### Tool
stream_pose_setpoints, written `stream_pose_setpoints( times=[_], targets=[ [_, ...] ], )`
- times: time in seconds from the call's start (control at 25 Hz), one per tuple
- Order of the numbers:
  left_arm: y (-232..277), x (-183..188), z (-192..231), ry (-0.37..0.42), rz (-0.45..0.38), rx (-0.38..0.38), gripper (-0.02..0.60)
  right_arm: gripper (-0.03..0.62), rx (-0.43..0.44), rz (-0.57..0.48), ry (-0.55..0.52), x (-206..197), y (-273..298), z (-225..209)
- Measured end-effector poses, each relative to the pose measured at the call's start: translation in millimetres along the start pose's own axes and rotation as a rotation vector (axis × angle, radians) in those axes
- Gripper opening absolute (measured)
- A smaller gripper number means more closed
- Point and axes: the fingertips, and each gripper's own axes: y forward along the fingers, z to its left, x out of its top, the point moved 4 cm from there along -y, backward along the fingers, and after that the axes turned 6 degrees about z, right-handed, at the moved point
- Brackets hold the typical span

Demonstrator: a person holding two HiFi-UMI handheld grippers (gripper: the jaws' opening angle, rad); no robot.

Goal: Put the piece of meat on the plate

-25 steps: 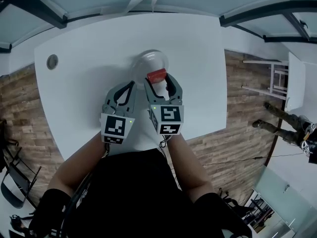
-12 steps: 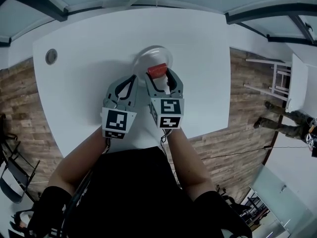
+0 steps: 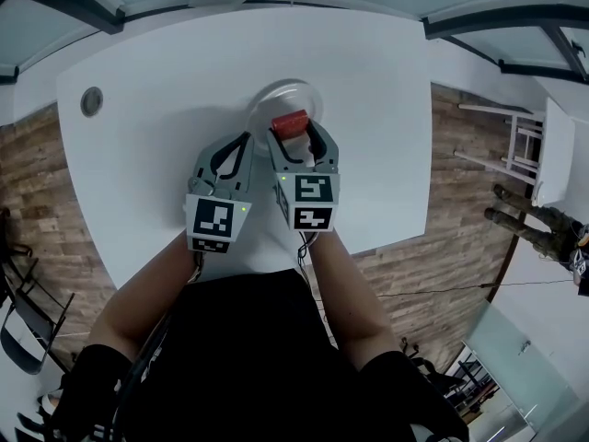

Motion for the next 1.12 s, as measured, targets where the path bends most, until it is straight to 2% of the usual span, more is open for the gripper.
stream_pose_setpoints(
  times=[0.44, 1.12],
  targets=[
    [5.7, -3.8, 3.9, -0.013, 0.011, 0.002, 0.003, 0.291, -0.016, 0.059, 0.009, -8.8, 10.7, -4.6],
    [8.2, -10.6, 3.1, -0.035, 0.026, -0.004, 0.003, 0.291, -0.021, 0.049, 0.003, -8.3, 16.5, -5.7]
  ],
)
